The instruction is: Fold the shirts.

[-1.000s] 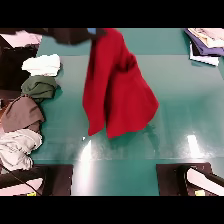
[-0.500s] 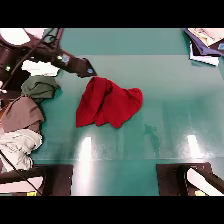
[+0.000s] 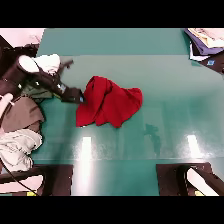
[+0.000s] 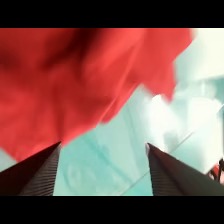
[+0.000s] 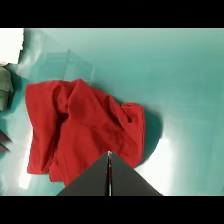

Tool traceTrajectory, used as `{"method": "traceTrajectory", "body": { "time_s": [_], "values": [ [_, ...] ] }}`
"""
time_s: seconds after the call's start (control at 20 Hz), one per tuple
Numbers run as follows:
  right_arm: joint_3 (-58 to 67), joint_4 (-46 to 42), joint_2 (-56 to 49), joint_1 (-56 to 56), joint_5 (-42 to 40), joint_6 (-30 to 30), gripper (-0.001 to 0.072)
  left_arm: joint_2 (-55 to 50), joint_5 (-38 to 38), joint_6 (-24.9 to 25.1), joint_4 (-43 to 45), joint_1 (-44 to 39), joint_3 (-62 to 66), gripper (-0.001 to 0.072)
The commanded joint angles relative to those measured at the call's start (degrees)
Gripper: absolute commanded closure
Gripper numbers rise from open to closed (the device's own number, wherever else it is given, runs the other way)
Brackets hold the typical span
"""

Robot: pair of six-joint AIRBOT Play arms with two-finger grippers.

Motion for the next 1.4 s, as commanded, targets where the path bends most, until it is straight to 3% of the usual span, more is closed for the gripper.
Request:
{"method": "traceTrajectory", "body": {
  "time_s": [0.0, 0.15, 0.4, 0.9, 1.1, 1.15, 1.2, 1.25, 1.35],
  "values": [
    [-3.3, 0.0, 1.1, 0.0, -1.3, 0.0, 0.0698, 0.1, 2.0, 1.4, 3.4, 0.3, -10.0, 0.0086],
    [-3.5, 0.0, 1.1, 0.0, -1.1, 0.0, 0.0698, 1.0, 2.3, 2.1, 4.5, 0.3, -12.1, 0.0086],
    [-3.5, 0.0, 1.1, 0.0, -1.1, 0.0, 0.0698, 2.6, 3.4, 0.9, 14.7, 0.4, -12.8, 0.0086],
    [-3.5, 0.0, 1.1, 0.0, -1.0, 0.0, 0.0698, 2.6, 14.6, 0.6, 4.1, 0.4, -19.6, 0.0087],
    [-3.5, 0.0, 1.1, 0.0, -1.0, 0.0, 0.0698, 2.6, 15.4, 0.7, 0.3, 0.4, -19.6, 0.0088],
    [-3.5, 0.0, 1.1, 0.0, -1.0, 0.0, 0.0698, 2.6, 15.6, 0.7, -0.2, 0.4, -19.6, 0.0138],
    [-3.5, 0.0, 1.1, 0.0, -1.0, 0.0, 0.0698, 2.6, 15.8, 0.8, -0.2, 0.4, -19.6, 0.0389],
    [-3.5, 0.0, 1.1, 0.0, -1.0, 0.0, 0.0698, 2.6, 16.0, 0.9, -0.2, 0.4, -19.6, 0.0536],
    [-3.5, 0.0, 1.1, 0.0, -1.0, 0.0, 0.0698, 2.6, 15.9, 0.9, -0.2, 0.4, -19.6, 0.0552]
  ]
}}
